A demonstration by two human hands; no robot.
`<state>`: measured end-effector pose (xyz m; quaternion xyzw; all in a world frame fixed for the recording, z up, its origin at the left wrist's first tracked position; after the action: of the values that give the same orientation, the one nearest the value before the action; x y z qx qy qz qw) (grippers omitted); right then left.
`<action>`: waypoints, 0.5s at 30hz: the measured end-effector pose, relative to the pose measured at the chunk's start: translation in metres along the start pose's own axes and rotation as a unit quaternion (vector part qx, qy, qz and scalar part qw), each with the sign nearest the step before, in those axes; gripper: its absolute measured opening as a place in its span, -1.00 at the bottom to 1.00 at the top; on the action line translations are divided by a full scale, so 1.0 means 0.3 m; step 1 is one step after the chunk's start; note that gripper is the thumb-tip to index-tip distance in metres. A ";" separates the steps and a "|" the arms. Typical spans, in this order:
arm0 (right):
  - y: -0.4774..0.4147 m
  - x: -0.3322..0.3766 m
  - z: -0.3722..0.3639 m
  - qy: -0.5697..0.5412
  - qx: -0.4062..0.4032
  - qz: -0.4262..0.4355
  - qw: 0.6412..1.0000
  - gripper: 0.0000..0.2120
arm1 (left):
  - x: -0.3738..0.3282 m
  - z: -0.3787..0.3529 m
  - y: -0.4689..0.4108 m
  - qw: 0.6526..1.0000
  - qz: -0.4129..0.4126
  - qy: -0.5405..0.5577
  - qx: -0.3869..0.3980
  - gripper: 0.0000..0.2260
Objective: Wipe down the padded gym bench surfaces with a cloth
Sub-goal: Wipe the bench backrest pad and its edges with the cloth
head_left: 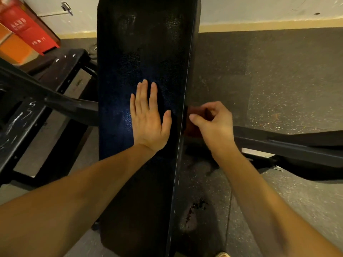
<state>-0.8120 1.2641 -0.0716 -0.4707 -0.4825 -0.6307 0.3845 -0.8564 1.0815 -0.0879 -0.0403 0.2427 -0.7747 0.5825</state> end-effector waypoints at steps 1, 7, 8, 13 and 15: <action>0.039 -0.039 -0.004 0.028 0.025 0.010 0.999 -0.76 | -0.002 0.004 -0.004 1.000 0.003 0.001 0.004 -0.36; 0.207 -0.293 -0.018 0.214 0.217 0.036 0.952 -0.83 | -0.027 0.058 0.258 0.998 -0.008 0.041 0.044 -0.41; 0.225 -0.334 -0.020 0.249 0.256 0.024 0.934 -0.81 | -0.026 0.059 0.346 0.997 -0.021 0.048 0.062 -0.42; 0.251 -0.412 -0.011 0.177 0.199 -0.007 0.964 -0.77 | 0.029 0.000 0.557 0.993 -0.064 0.019 0.096 -0.43; 0.216 -0.385 -0.008 0.087 0.146 0.004 0.986 -0.80 | 0.036 -0.032 0.559 0.993 -0.074 -0.003 0.087 -0.42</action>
<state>-0.7214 1.2499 -0.1673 -0.3553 -0.5321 -0.5904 0.4919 -0.7151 1.0406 -0.1696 -0.0098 0.1692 -0.8339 0.5253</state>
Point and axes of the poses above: each hand's wrist, its own y-axis away from the middle knuckle, its own z-axis out of the back of the hand, x = y × z, the point moved 1 cm from there along -y, towards the middle knuckle, and after that the axes turned 5 degrees about y, right-handed, at the moved point
